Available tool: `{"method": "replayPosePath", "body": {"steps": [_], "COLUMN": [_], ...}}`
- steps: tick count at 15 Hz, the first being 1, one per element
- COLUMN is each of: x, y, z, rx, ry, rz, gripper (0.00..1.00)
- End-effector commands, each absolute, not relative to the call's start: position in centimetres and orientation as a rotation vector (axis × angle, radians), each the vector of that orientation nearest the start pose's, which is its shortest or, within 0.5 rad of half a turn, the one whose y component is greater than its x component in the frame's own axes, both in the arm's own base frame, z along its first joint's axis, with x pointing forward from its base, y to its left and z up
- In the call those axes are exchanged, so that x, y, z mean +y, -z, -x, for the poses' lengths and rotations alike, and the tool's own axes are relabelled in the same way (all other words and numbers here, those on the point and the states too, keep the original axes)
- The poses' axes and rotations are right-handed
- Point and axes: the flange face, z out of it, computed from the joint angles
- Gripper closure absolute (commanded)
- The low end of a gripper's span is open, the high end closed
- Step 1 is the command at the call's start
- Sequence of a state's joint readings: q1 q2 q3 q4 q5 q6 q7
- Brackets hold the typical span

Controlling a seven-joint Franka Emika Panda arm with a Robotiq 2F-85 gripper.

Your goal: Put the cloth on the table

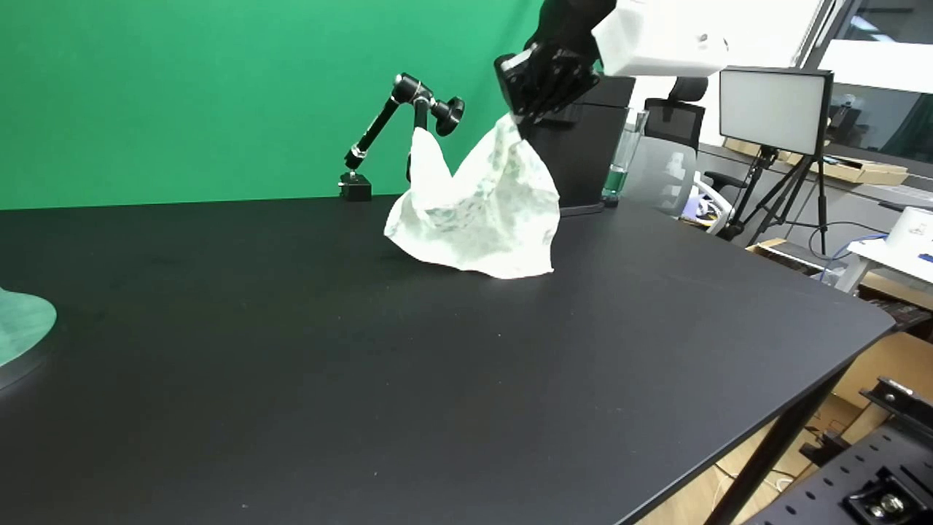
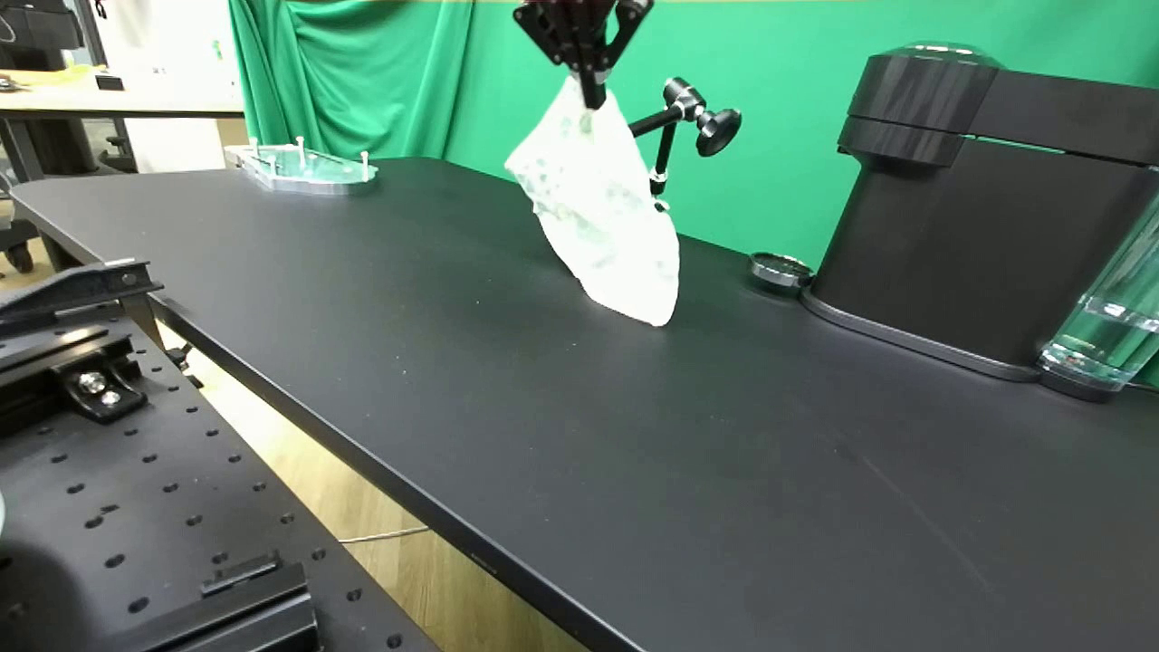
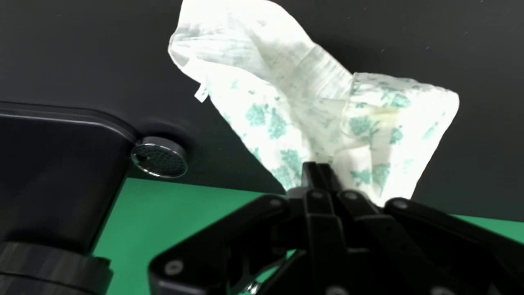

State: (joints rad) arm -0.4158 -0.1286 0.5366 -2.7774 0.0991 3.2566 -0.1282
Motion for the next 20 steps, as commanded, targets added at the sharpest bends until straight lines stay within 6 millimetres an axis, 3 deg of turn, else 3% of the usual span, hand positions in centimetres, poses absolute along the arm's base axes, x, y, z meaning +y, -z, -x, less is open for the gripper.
{"method": "replayPosePath", "body": {"steps": [1,12,16,20], "x": [5.9,8.7,9.5,10.0], "y": [-28.9,-19.5,-18.0,-18.4], "z": [-42.1,-39.1,-38.2,-38.4], "rx": [-0.313,-0.423,-0.484,-0.560], "ry": [0.804,0.325,0.234,0.258], "rz": [3.035,3.006,2.996,3.010], "gripper": [1.00,1.00,1.00,1.00]}}
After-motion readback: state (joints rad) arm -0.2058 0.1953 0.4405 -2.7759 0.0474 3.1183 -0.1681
